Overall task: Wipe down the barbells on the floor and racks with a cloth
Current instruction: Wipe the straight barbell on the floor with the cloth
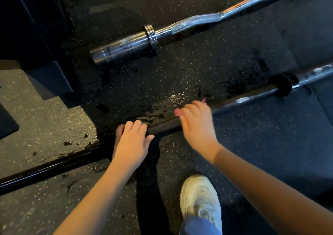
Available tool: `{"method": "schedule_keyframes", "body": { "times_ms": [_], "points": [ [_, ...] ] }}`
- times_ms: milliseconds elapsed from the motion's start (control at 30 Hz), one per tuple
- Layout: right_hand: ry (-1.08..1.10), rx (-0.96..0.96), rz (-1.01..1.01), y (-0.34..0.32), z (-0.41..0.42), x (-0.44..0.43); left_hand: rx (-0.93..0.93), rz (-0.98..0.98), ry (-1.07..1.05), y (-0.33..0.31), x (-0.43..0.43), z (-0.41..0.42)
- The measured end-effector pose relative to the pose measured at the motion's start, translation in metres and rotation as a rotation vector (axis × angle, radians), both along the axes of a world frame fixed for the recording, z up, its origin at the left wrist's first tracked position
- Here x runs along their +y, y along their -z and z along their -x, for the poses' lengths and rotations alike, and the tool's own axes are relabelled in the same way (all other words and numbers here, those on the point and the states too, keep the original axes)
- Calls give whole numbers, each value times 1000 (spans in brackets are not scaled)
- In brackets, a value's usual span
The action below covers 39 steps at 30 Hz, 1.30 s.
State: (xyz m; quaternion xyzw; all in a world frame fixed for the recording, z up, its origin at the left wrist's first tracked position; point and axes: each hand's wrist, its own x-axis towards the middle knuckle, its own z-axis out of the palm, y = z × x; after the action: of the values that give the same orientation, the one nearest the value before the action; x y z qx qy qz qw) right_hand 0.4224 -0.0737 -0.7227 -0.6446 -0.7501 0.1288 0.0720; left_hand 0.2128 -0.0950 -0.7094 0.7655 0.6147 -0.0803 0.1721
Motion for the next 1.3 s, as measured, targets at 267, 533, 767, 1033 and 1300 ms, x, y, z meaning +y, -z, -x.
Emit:
{"method": "schedule_keyframes", "body": {
  "times_ms": [267,533,767,1033,1300],
  "points": [
    [-137,72,-26,-6,-53,28,31,-14,-166,-12,8,-5],
    [-141,20,59,-5,3,20,82,26,-98,-14,29,1],
    [-249,17,83,-17,-44,58,-29,-71,-245,-6,22,-8],
    [102,-75,41,-9,-15,54,159,-76,-109,-10,36,1],
    [-346,-35,104,-19,-11,76,117,-13,-166,-13,61,7]
  ]
}}
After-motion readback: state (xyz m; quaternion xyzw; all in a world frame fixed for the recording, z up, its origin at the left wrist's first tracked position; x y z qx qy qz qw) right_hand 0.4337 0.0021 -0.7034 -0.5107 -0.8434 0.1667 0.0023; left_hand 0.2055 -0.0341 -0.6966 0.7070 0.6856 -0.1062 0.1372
